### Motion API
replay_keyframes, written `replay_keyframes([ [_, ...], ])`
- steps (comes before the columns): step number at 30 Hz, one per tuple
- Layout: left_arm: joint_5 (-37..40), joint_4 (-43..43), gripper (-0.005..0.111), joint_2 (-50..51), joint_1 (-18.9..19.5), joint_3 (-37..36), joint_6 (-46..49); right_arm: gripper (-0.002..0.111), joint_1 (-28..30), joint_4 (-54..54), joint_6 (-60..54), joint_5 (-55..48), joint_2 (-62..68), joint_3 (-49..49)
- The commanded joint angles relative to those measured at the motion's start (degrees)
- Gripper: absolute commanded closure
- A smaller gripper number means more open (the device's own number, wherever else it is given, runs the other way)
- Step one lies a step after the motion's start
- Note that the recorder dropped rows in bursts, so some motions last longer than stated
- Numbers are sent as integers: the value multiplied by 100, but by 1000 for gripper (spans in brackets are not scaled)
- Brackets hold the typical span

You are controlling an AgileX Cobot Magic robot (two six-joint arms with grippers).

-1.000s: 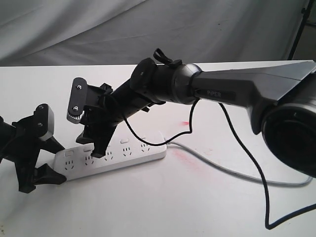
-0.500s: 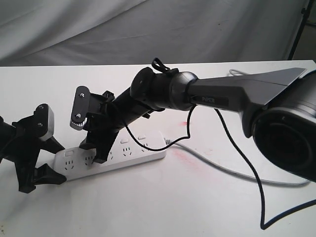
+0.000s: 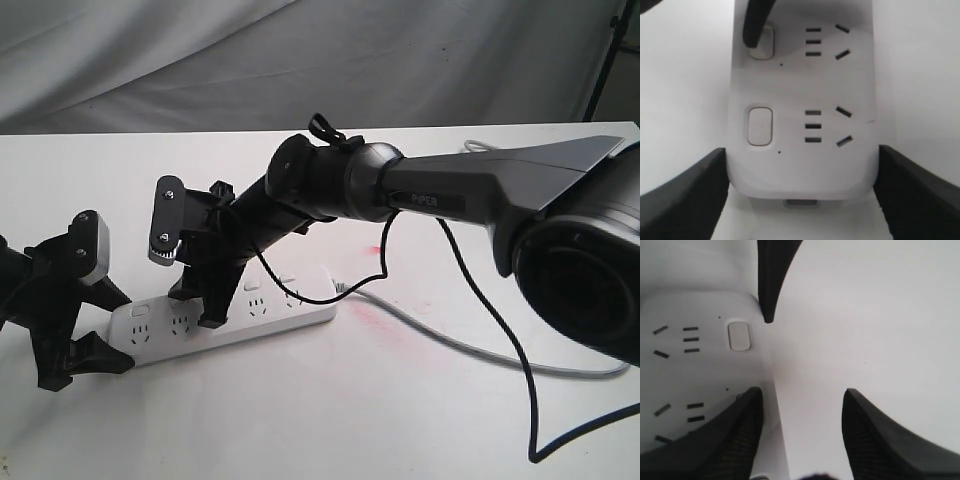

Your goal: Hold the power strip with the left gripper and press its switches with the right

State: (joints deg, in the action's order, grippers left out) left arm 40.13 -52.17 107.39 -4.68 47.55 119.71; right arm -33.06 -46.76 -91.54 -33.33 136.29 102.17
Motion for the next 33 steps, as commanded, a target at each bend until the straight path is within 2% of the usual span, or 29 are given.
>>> replay_keyframes([
  [1,40,44,40,-2,1,6,17,61,47,140,-13,-133,114,-109],
  [33,40,44,40,-2,1,6,17,61,-170,-76,-185,-68,470,-373],
])
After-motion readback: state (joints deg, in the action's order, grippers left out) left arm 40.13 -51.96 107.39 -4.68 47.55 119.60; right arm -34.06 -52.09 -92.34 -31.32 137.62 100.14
